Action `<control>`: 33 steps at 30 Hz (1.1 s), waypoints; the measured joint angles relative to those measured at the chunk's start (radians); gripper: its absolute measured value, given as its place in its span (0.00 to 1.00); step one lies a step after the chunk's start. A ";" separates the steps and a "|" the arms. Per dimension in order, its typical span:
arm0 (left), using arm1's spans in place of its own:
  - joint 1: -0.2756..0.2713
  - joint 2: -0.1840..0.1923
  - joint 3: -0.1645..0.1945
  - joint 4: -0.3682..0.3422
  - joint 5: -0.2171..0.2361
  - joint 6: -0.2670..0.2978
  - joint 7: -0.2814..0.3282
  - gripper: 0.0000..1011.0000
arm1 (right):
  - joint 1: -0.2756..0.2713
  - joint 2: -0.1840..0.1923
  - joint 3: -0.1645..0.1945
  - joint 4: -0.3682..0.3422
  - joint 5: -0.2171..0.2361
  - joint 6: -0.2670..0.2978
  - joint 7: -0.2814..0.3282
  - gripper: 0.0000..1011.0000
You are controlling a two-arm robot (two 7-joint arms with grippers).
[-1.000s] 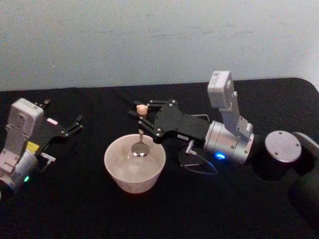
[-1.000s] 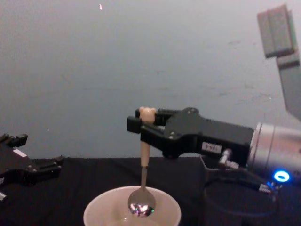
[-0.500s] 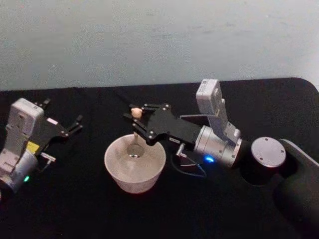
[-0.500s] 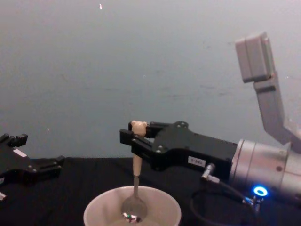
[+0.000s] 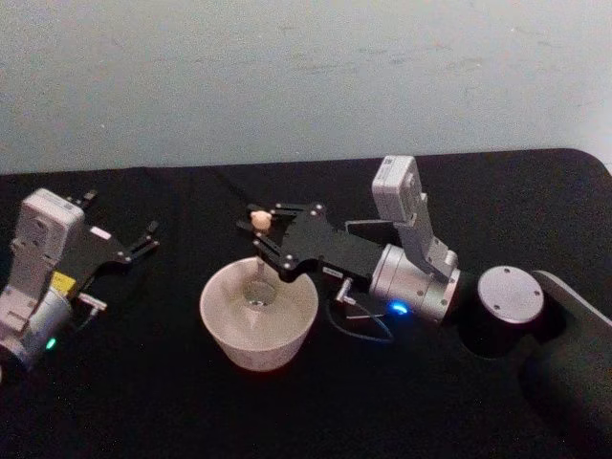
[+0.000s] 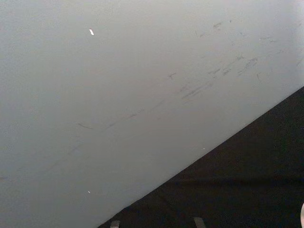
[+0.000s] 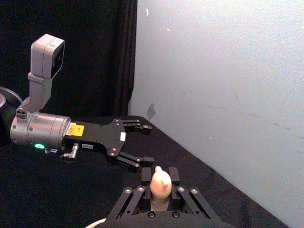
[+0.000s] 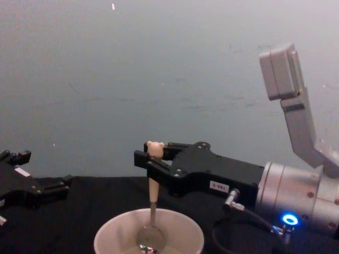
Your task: Pick up the stirring spoon with one hand, stir inside the cup, then place it back in its original position.
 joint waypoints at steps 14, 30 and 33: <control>0.000 0.000 0.000 0.000 0.000 0.000 0.000 0.99 | -0.043 0.047 0.028 -0.076 -0.001 0.017 -0.010 0.21; 0.000 0.000 0.000 0.000 0.000 0.000 0.000 0.99 | -0.123 0.110 0.006 -0.213 0.041 0.057 0.032 0.21; 0.000 0.000 0.000 0.000 0.000 0.000 0.000 0.99 | -0.123 0.106 -0.005 -0.213 0.042 0.059 0.034 0.21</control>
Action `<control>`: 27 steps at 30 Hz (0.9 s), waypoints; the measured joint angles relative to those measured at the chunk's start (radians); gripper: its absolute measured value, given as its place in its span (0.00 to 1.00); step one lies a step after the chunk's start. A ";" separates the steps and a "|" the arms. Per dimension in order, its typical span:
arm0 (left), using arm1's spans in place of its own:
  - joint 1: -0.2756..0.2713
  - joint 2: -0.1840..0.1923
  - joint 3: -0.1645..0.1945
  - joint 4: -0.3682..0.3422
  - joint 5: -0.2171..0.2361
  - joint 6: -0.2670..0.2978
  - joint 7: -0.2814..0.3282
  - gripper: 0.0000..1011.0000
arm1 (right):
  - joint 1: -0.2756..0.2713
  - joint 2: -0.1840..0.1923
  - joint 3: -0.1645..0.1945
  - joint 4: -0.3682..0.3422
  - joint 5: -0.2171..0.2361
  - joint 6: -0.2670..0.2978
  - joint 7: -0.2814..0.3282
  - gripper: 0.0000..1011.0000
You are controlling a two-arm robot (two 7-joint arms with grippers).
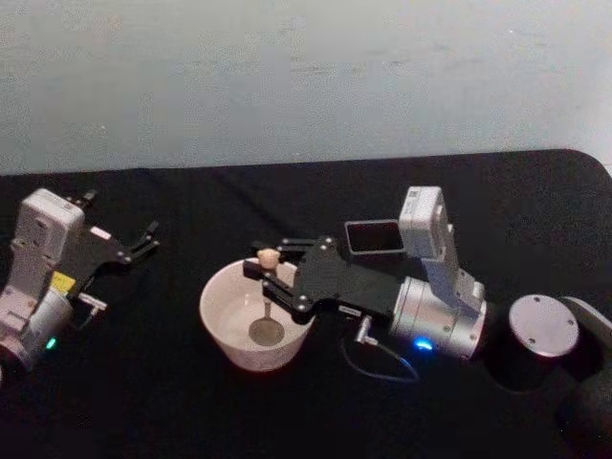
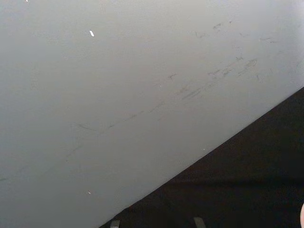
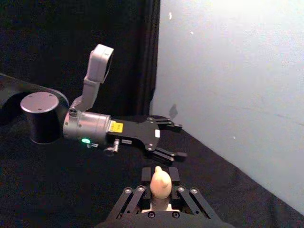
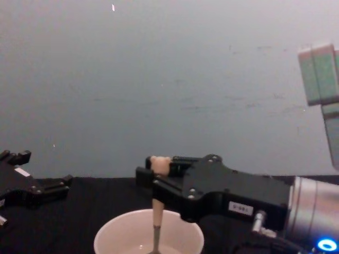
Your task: Pick up the stirring spoon with one hand, stir inside the cup, then place it back in its original position.
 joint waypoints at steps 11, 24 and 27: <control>0.000 0.000 0.000 0.000 0.000 0.000 0.000 0.99 | 0.054 -0.052 -0.021 0.074 -0.014 -0.020 -0.009 0.21; 0.000 0.000 0.000 0.000 0.000 0.000 0.000 0.99 | 0.105 -0.086 0.004 0.161 -0.040 -0.041 -0.052 0.21; 0.000 0.000 0.000 0.000 0.000 0.000 0.000 0.99 | 0.103 -0.082 0.012 0.161 -0.042 -0.040 -0.057 0.21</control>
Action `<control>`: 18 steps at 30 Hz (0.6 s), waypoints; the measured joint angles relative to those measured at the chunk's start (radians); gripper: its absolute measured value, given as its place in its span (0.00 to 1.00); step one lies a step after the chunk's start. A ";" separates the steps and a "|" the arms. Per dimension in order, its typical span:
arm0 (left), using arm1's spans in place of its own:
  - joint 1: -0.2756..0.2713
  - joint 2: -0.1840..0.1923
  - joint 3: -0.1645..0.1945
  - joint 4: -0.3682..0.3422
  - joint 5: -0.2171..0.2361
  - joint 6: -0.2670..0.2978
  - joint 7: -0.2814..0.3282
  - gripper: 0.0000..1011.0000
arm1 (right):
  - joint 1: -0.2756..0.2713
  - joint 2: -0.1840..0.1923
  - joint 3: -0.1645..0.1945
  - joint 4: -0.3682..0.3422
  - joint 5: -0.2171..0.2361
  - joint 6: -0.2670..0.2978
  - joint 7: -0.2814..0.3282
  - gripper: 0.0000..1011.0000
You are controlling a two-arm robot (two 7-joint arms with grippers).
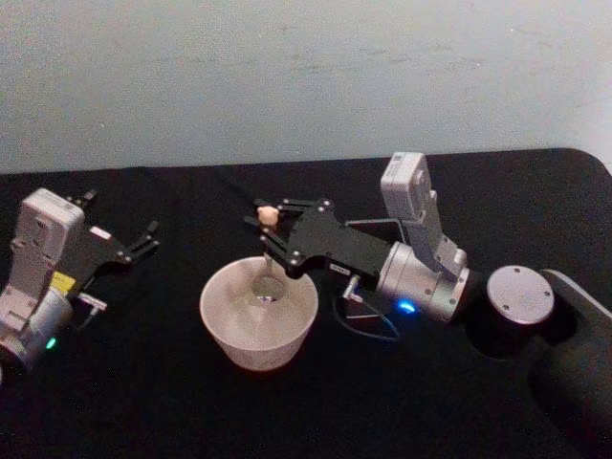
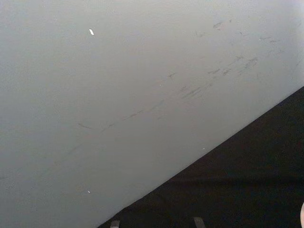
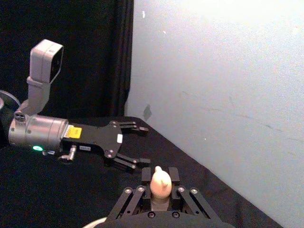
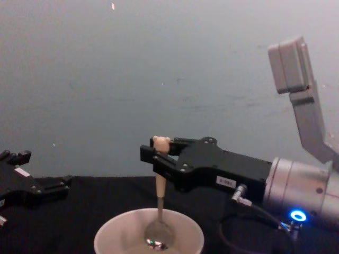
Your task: Pick up the stirring spoon with one hand, stir inside the cup, then place it back in its original position.
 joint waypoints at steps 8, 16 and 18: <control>0.000 0.000 0.000 0.000 0.000 0.000 0.000 0.99 | -0.029 0.026 0.017 -0.038 -0.001 0.011 -0.004 0.21; 0.000 0.000 0.000 0.000 0.000 0.000 0.000 0.99 | -0.074 0.061 0.030 -0.103 0.019 0.033 0.001 0.21; 0.000 0.000 0.000 0.000 0.000 0.000 0.000 0.99 | -0.083 0.068 0.030 -0.115 0.023 0.037 0.004 0.21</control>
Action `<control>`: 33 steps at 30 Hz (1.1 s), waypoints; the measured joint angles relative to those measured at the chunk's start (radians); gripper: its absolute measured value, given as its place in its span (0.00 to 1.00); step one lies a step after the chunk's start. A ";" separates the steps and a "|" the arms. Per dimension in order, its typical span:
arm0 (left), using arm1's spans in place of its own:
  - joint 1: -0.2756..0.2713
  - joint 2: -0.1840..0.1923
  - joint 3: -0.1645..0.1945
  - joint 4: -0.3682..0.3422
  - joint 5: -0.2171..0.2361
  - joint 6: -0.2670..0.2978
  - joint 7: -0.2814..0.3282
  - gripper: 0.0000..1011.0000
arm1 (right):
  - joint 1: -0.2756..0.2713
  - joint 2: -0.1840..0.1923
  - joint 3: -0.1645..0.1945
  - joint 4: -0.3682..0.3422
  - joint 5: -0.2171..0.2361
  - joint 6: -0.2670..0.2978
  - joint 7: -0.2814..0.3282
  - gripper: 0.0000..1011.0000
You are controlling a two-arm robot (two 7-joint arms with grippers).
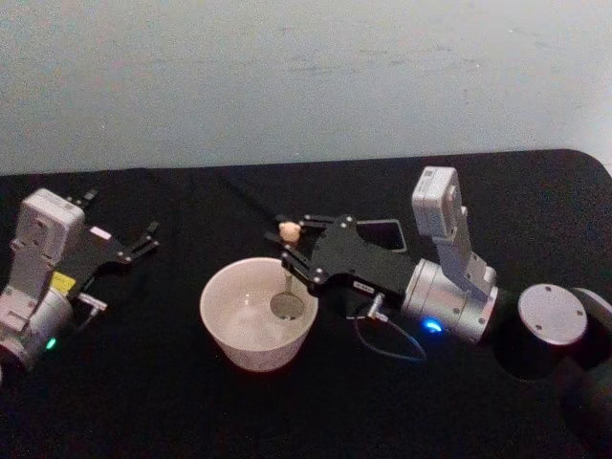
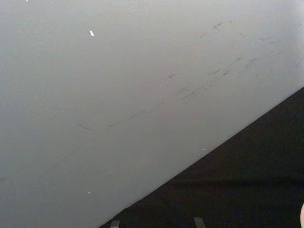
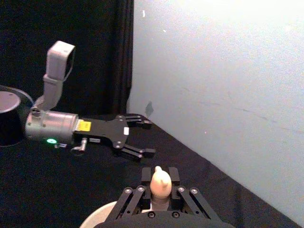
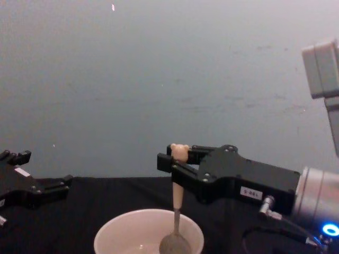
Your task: Pick up the stirring spoon with one hand, stir inside the cup, then place it back in its original position.
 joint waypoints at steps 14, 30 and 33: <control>0.000 0.000 0.000 0.000 0.000 0.000 0.000 0.99 | -0.035 0.018 -0.040 -0.063 0.023 0.021 0.041 0.21; 0.000 0.000 0.000 0.000 0.000 0.000 0.000 0.99 | 0.060 -0.067 -0.066 0.070 -0.002 -0.011 0.023 0.21; 0.000 0.000 0.000 0.000 0.000 0.000 0.000 0.99 | 0.076 -0.079 -0.063 0.095 -0.011 -0.019 0.014 0.21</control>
